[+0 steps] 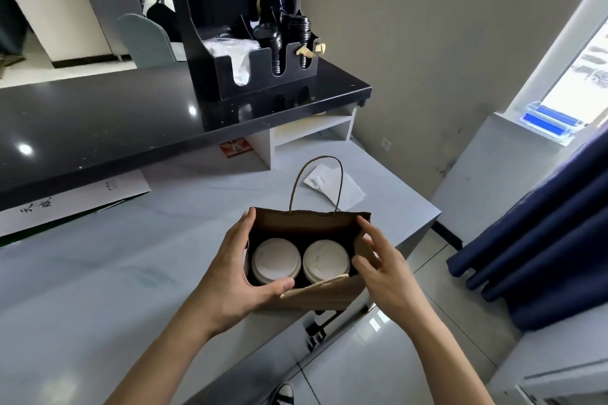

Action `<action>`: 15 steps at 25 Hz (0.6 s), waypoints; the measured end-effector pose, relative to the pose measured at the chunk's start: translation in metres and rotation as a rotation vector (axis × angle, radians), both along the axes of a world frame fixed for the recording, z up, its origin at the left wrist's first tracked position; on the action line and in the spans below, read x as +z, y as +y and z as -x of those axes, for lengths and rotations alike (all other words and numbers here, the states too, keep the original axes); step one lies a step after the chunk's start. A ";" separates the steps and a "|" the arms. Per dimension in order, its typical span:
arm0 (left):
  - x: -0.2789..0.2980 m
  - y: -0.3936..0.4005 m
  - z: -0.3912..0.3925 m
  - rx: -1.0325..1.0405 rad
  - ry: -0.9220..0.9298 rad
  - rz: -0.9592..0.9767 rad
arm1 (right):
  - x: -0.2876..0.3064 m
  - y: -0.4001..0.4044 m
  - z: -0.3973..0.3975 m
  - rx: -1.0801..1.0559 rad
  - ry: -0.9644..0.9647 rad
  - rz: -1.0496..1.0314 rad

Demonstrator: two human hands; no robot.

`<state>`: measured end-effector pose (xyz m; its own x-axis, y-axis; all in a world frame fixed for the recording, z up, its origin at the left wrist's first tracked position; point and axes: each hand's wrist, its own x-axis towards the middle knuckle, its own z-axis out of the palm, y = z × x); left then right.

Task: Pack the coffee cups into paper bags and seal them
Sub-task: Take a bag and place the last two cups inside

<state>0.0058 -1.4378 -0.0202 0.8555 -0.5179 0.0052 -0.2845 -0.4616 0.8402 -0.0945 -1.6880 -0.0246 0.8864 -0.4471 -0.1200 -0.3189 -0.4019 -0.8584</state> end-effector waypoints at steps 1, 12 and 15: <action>0.000 -0.008 -0.006 0.007 0.005 0.002 | -0.001 -0.008 -0.006 0.006 -0.003 -0.006; -0.007 -0.067 -0.094 0.094 0.067 0.019 | -0.007 -0.080 -0.124 0.128 0.041 -0.027; -0.009 -0.071 -0.112 0.140 0.085 0.026 | -0.005 -0.085 -0.154 0.168 0.042 -0.028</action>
<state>0.1176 -1.5087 -0.0290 0.9172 -0.3941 -0.0587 -0.1461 -0.4697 0.8706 0.0594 -1.7733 -0.0300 0.9423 -0.2889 -0.1689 -0.2851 -0.4287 -0.8573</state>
